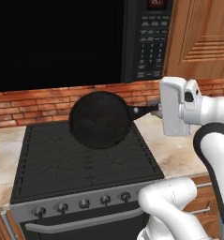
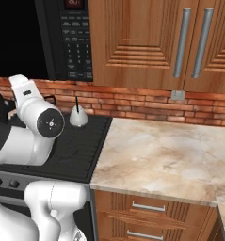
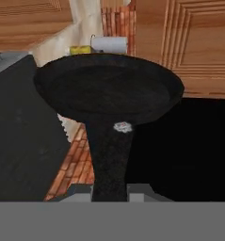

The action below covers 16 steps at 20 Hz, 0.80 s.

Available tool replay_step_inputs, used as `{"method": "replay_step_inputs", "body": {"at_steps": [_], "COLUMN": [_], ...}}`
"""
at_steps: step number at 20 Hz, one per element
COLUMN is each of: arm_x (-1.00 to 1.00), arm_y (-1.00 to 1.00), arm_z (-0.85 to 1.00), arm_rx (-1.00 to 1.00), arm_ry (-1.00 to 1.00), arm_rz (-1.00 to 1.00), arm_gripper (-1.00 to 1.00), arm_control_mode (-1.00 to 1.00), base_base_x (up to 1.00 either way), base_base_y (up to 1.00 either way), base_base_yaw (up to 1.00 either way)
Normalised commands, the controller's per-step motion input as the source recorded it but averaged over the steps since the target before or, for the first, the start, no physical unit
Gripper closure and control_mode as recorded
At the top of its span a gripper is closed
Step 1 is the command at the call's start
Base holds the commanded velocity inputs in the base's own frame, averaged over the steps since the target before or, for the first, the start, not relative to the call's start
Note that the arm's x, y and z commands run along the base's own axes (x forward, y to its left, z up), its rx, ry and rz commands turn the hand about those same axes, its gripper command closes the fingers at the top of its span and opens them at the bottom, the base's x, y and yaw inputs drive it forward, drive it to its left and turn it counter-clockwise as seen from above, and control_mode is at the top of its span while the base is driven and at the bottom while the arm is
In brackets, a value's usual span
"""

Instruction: Pick the pan from the cabinet and place it on the stove. Then turn on the stove burner for the pan.

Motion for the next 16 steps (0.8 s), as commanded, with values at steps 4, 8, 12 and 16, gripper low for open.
{"method": "replay_step_inputs", "body": {"at_steps": [4,8,12,16], "arm_x": [0.00,0.00,0.00,0.07], "arm_y": [0.50,0.44,0.25,0.13], "arm_z": [-0.57,-0.69,-0.64,-0.52], "arm_rx": [-0.01,0.00,0.00,0.00], "arm_ry": [0.19,0.28,0.29,0.26], "arm_rz": [-0.07,-0.10,-0.11,-0.10], "arm_gripper": [1.00,1.00,1.00,1.00], "arm_control_mode": [-1.00,-1.00,-1.00,-1.00], "base_base_x": [0.00,0.00,0.00,0.00], "base_base_y": [0.00,0.00,0.00,0.00], "base_base_yaw": [0.00,0.00,0.00,0.00]}}
